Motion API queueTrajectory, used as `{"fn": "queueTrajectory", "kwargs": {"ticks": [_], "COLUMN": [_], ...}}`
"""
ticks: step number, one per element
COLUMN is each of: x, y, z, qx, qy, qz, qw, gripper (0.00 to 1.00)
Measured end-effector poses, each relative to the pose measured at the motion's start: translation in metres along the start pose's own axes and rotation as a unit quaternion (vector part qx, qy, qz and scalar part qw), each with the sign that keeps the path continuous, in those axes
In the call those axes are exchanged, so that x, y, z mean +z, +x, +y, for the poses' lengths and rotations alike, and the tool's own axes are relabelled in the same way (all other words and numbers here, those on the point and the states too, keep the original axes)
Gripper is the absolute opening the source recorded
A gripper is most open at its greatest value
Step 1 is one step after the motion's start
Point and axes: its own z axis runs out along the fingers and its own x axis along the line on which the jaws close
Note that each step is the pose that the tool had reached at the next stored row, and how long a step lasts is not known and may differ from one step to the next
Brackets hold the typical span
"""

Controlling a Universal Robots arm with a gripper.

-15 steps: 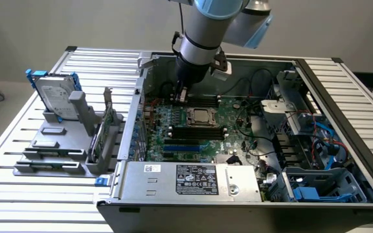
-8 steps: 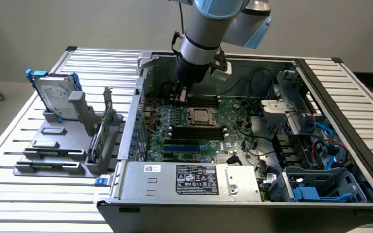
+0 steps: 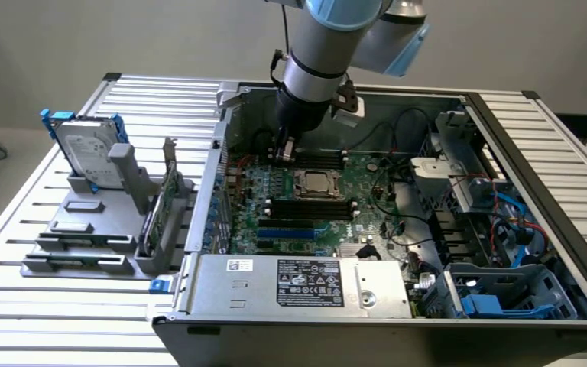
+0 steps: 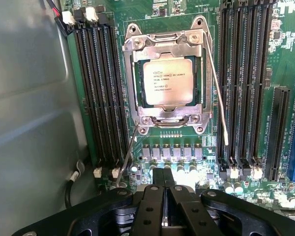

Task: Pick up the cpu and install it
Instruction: 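Install the first cpu locking lever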

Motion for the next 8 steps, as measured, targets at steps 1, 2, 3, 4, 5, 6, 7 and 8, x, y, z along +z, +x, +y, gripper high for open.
{"fn": "queueTrajectory", "kwargs": {"ticks": [1, 2, 3, 4, 5, 6, 7, 8], "x": [0.0001, 0.0005, 0.0003, -0.0011, -0.0028, -0.0041, -0.0055, -0.007], "y": [0.0, 0.0, 0.0, 0.0, 0.0, 0.0, 0.0, 0.0], "z": [-0.0004, -0.0029, -0.0055, -0.0081, -0.0107, -0.0129, -0.0146, -0.0161], "qx": [0.0, 0.0, 0.001, 0.001, 0.002, 0.003, 0.005, 0.007], "qy": [-0.0001, 0.0001, 0.0001, 0.0003, 0.0004, 0.0004, 0.0003, 0.0001], "qz": [0.0, 0.0009, 0.0036, 0.0069, 0.0098, 0.0126, 0.0148, 0.0168], "qw": [1.0, 1.0, 1.0, 1.0, 0.9999, 0.9999, 0.9999, 0.9998], "gripper": [0.11, 0.11, 0.11, 0.11, 0.11, 0.11, 0.11, 0.11]}}
